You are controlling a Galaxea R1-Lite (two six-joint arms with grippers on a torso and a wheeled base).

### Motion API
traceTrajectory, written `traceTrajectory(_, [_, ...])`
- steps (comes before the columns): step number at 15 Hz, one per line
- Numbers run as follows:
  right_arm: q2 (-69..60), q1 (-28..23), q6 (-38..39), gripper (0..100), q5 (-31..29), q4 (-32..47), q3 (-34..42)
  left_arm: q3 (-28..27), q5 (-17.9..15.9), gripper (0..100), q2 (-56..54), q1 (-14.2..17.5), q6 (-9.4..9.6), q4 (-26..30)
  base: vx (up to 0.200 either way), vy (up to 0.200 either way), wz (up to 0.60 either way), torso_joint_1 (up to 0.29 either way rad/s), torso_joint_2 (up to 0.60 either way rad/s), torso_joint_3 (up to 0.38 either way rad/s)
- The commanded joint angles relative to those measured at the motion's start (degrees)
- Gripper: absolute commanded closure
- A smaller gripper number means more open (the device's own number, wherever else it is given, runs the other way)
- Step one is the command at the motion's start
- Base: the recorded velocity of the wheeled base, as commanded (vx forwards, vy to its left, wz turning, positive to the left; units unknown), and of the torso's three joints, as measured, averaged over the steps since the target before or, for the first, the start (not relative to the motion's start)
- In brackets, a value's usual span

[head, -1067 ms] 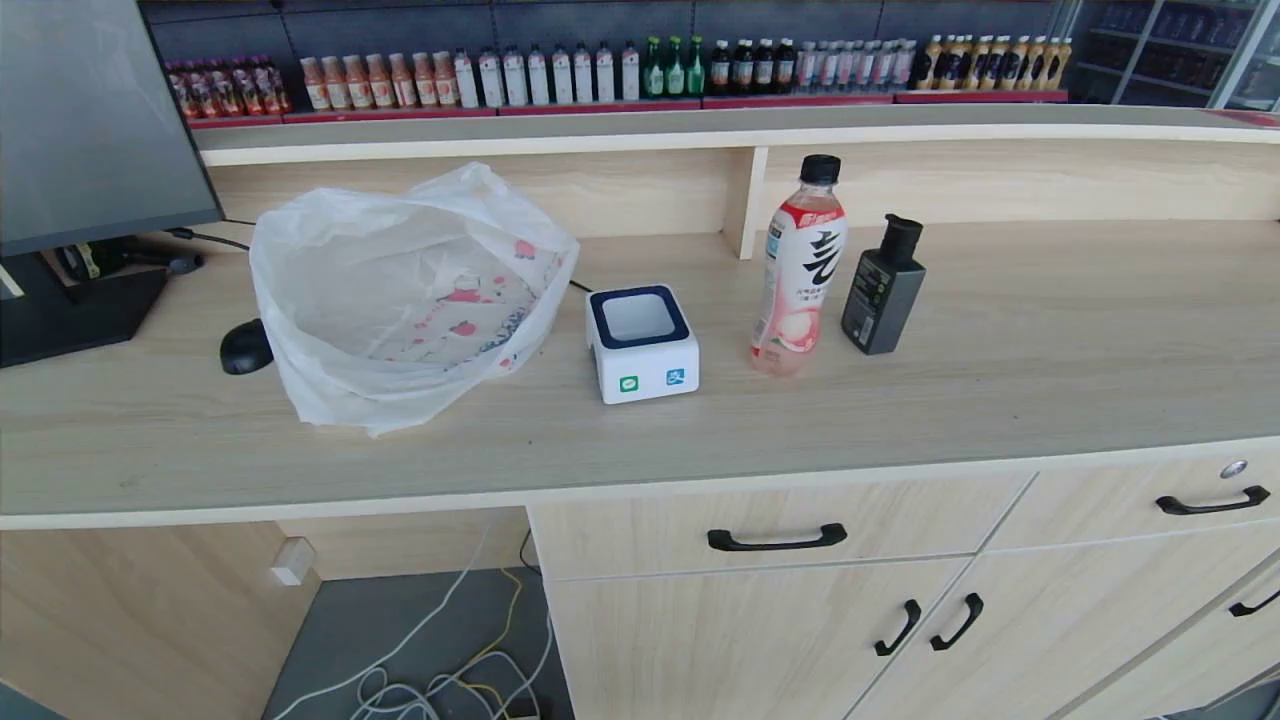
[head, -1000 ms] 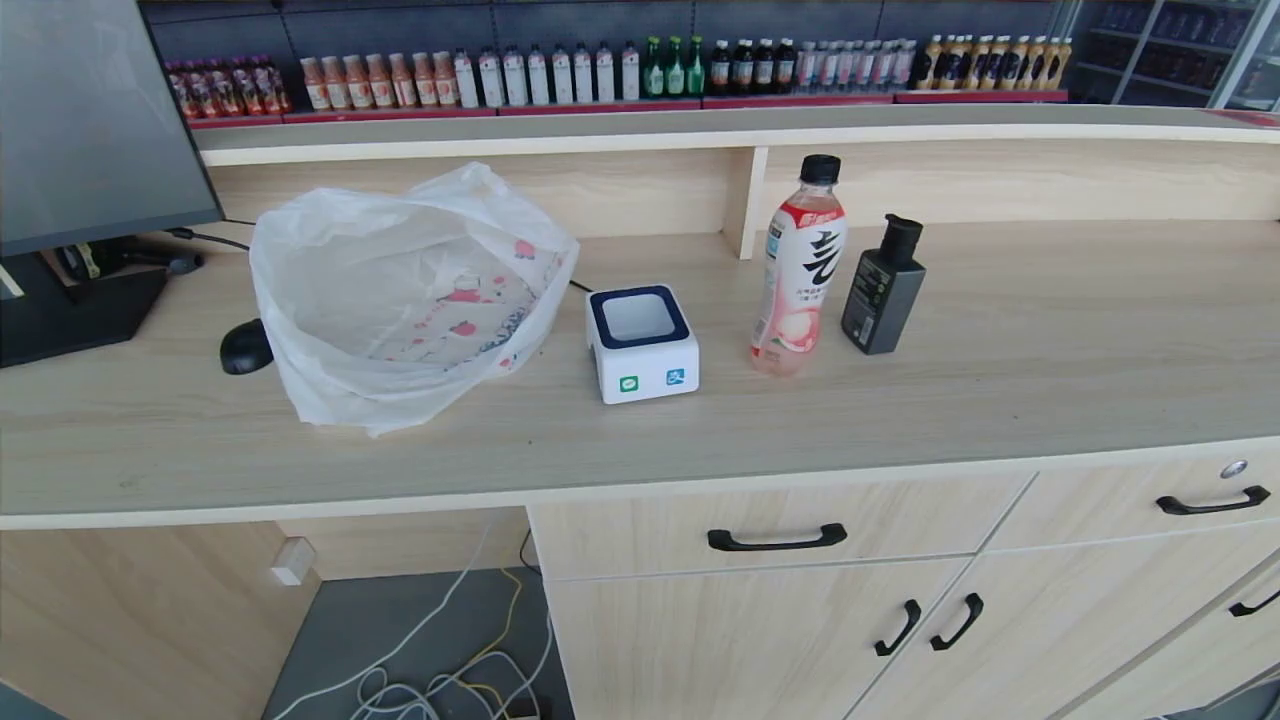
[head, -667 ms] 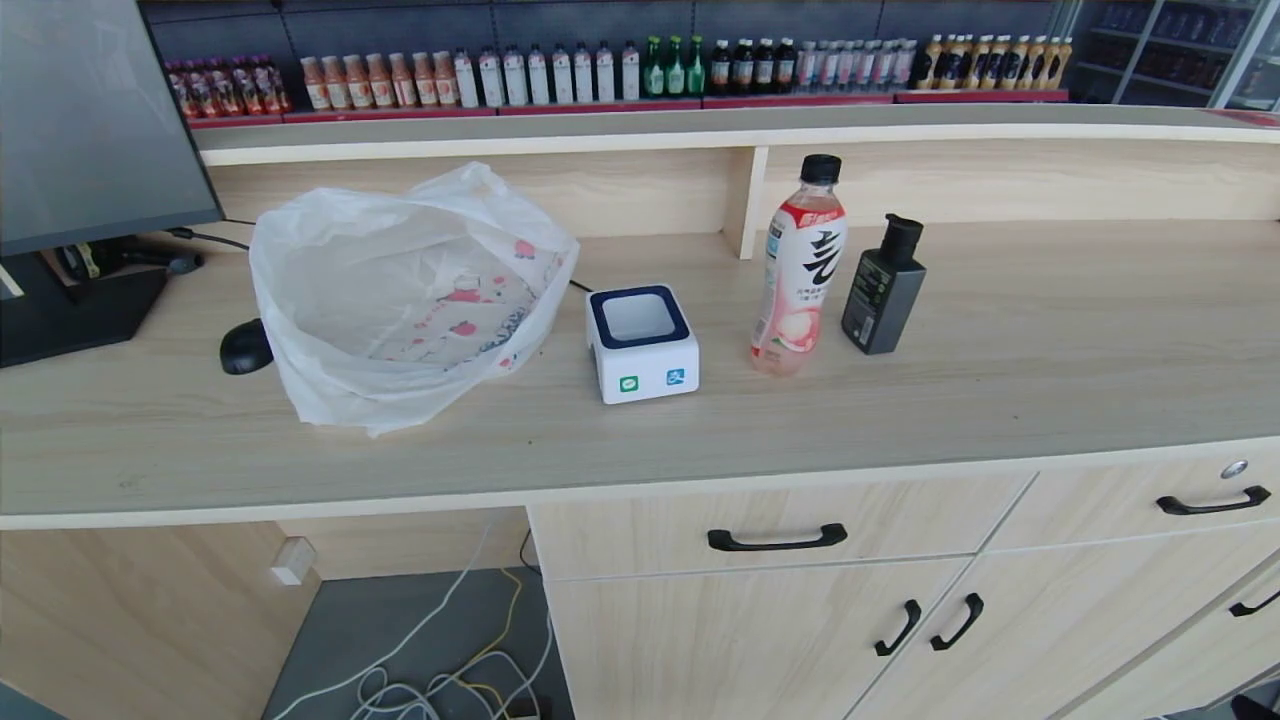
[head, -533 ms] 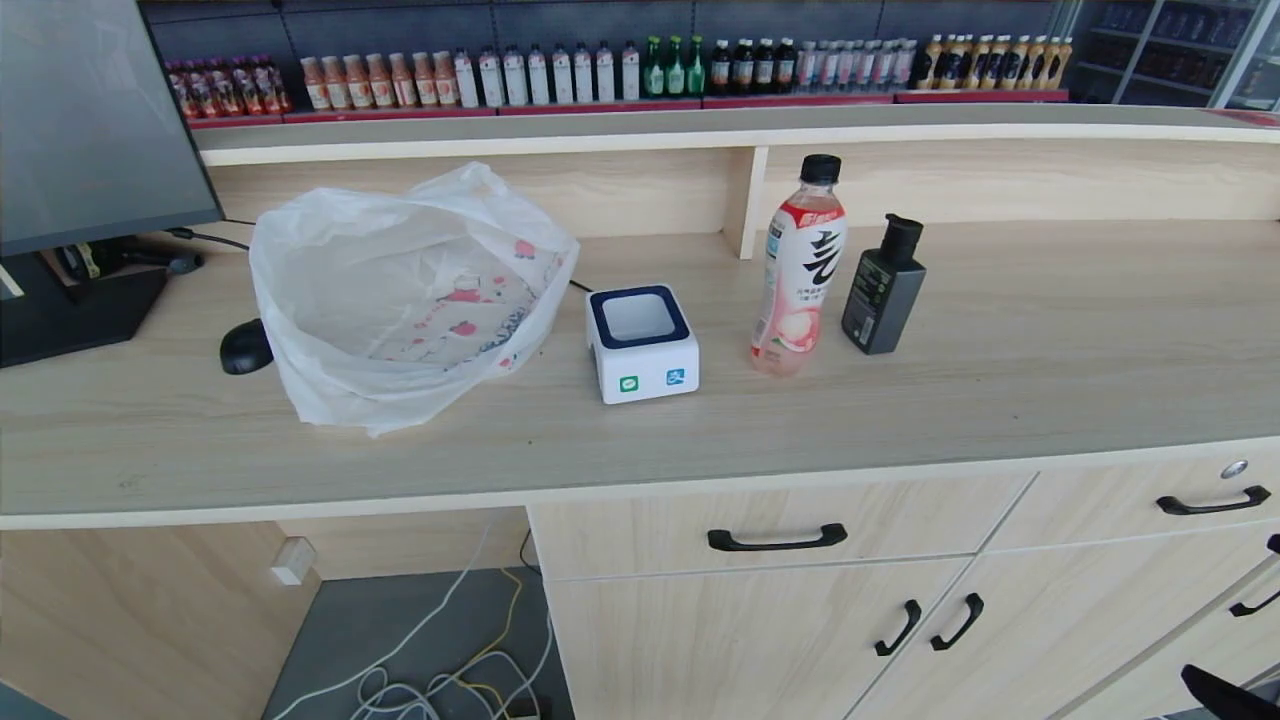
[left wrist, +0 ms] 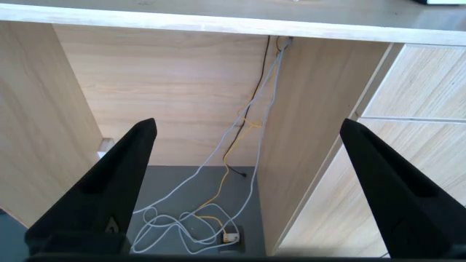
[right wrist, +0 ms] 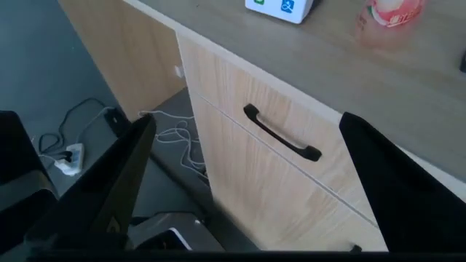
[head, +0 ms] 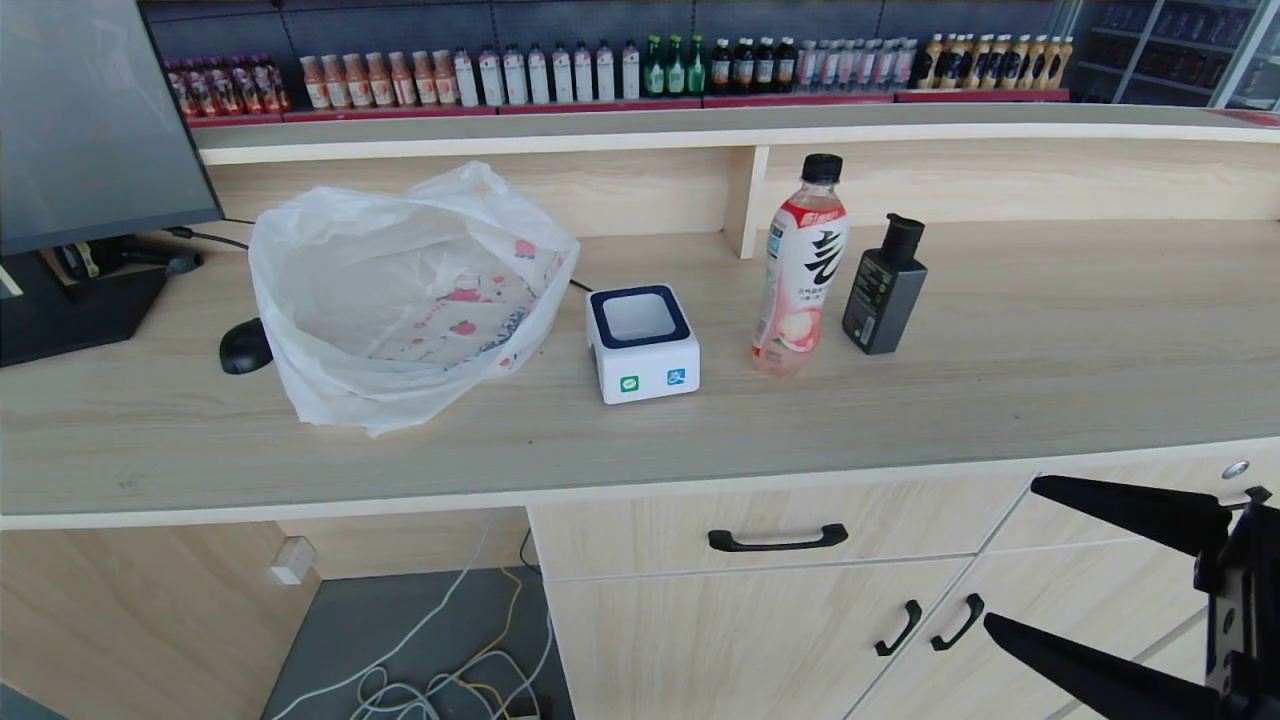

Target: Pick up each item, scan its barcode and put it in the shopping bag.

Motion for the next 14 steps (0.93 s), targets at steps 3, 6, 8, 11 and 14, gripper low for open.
traceTrajectory(3, [2.68, 1.21, 4.80, 0, -0.25, -1.02, 1.65, 0.00, 0.00, 0, -0.02, -0.04, -0.04, 0.00, 0.000, 0.000, 0.00, 0.000, 0.00, 0.000])
traceTrajectory(6, [3.47, 1.30, 4.88, 0, -2.01, -1.02, 2.17, 0.00, 0.00, 0, -0.02, 0.05, -0.04, 0.00, 0.000, 0.000, 0.00, 0.000, 0.00, 0.000])
traceTrajectory(8, [5.58, 1.04, 4.62, 0, -4.65, -4.01, 2.35, 0.00, 0.00, 0, -0.02, -0.04, -0.04, 0.00, 0.000, 0.000, 0.00, 0.000, 0.00, 0.000])
traceTrajectory(11, [14.11, 1.56, 4.71, 0, -10.98, -17.89, 2.52, 0.00, 0.00, 0, -0.02, 0.05, -0.04, 0.00, 0.000, 0.000, 0.00, 0.000, 0.00, 0.000])
traceTrajectory(14, [18.94, 1.83, 4.44, 0, -12.65, -21.41, -0.11, 0.00, 0.00, 0, -0.02, -0.04, -0.04, 0.00, 0.000, 0.000, 0.00, 0.000, 0.00, 0.000])
